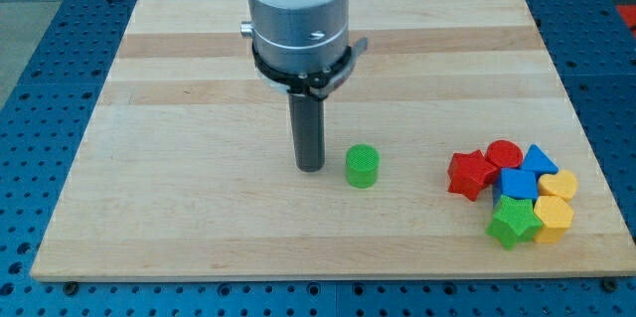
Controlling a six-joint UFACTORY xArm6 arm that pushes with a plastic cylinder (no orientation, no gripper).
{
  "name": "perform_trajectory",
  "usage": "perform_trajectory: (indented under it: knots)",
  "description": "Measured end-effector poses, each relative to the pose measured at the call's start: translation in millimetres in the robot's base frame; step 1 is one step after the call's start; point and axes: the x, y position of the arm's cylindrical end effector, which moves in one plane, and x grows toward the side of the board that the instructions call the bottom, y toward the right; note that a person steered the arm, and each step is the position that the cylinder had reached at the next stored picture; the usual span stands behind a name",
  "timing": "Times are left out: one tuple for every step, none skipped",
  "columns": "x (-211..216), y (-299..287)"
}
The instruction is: Move green circle closer to green star
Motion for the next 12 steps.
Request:
perform_trajectory:
  knots:
    - [-10.5,11.5]
    - [-7.6,44.4]
    - [11.6,79.0]
    - [27.4,103.2]
    - [38.3,114.4]
    - [38.7,88.7]
    - [44.8,60.8]
    - [70.5,60.5]
    - [95.9,75.0]
    - [97.8,92.1]
    - [97.8,107.4]
    - [99.7,113.0]
